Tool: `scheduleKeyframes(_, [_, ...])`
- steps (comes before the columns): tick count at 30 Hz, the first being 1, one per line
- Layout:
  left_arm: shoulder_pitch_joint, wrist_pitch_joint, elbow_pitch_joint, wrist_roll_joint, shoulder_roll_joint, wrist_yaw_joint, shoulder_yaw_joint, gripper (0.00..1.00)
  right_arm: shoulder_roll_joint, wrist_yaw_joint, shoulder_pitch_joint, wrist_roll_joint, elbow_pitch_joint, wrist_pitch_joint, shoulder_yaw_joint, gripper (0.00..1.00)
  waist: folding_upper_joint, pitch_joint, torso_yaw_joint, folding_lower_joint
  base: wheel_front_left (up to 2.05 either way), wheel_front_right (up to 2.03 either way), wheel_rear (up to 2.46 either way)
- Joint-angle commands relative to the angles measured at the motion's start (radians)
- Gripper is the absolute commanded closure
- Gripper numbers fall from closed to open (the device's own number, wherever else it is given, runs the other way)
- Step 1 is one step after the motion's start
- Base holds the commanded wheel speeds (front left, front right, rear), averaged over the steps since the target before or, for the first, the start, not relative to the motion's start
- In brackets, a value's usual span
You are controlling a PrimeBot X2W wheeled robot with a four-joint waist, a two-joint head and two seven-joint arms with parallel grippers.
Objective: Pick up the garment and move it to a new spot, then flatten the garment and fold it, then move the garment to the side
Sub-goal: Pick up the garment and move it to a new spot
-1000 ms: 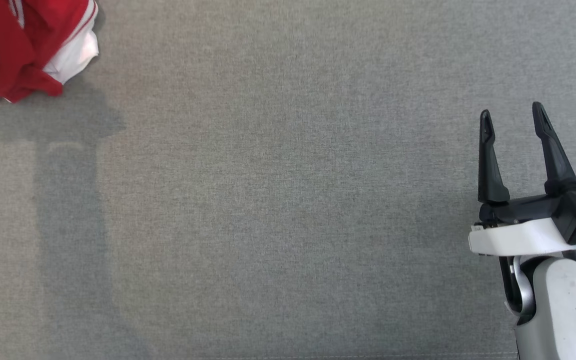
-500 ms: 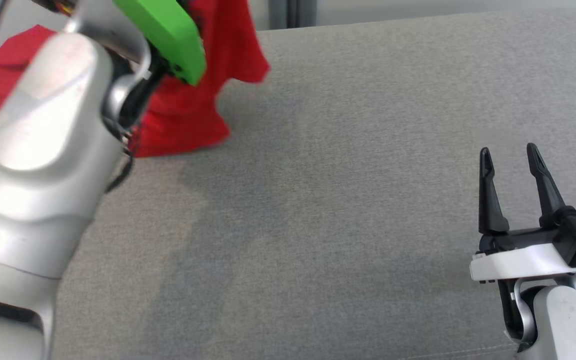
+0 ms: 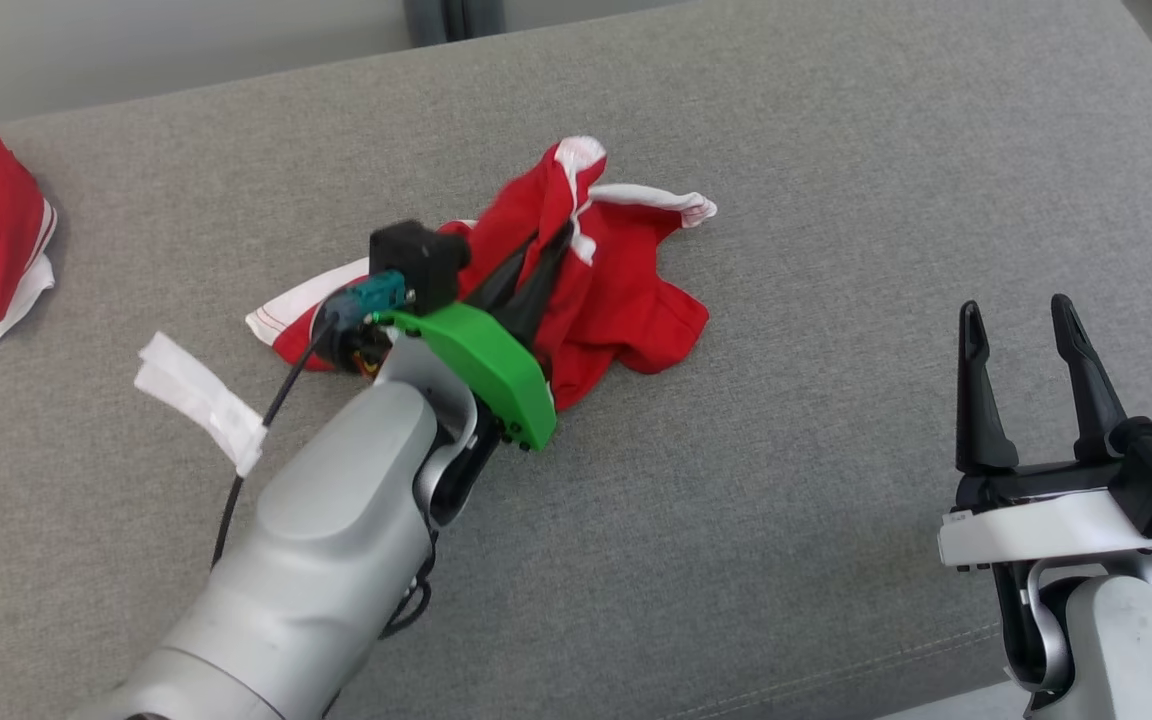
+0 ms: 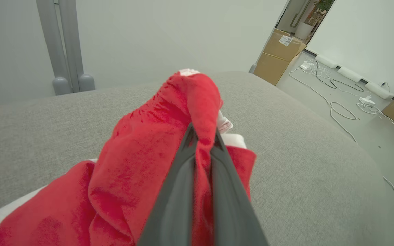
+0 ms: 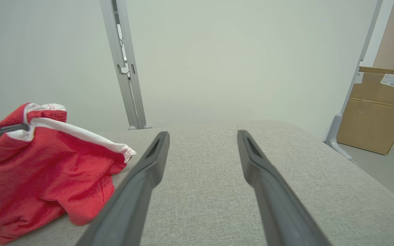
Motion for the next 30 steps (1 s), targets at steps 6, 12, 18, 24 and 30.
scheduleKeyframes(6, [0.091, -0.039, 0.083, -0.001, -0.021, -0.001, 0.01, 0.96, -0.001, 0.0, -0.013, 0.002, 0.012, -0.003, 0.012, 0.0, -0.0001, 0.024, 0.006, 0.0001, 0.0, 0.0, 0.0])
scheduleKeyframes(12, [0.136, -0.042, 0.035, 0.07, -0.03, 0.023, 0.086, 0.0, -0.001, 0.0, 0.002, -0.006, 0.029, -0.003, 0.022, 0.0, -0.0001, -0.009, 0.037, 0.0001, 0.0, 0.0, 0.0])
scheduleKeyframes(18, [0.19, -0.042, -0.046, 0.166, -0.034, 0.034, 0.171, 0.0, -0.001, 0.0, 0.013, -0.021, 0.05, -0.003, 0.026, 0.0, -0.0001, -0.053, 0.07, 0.0001, 0.0, 0.0, 0.0])
scheduleKeyframes(24, [0.267, -0.042, -0.133, 0.261, -0.034, 0.04, 0.271, 0.0, -0.001, 0.0, 0.023, -0.044, 0.063, -0.003, 0.02, 0.0, -0.0001, -0.11, 0.1, 0.0001, 0.0, 0.0, 0.0])
scheduleKeyframes(30, [0.4, -0.042, -0.225, 0.354, -0.03, 0.058, 0.387, 0.0, -0.001, 0.0, 0.047, -0.06, 0.085, -0.003, 0.006, 0.0, -0.0001, -0.169, 0.124, 0.0001, 0.0, 0.0, 0.0])
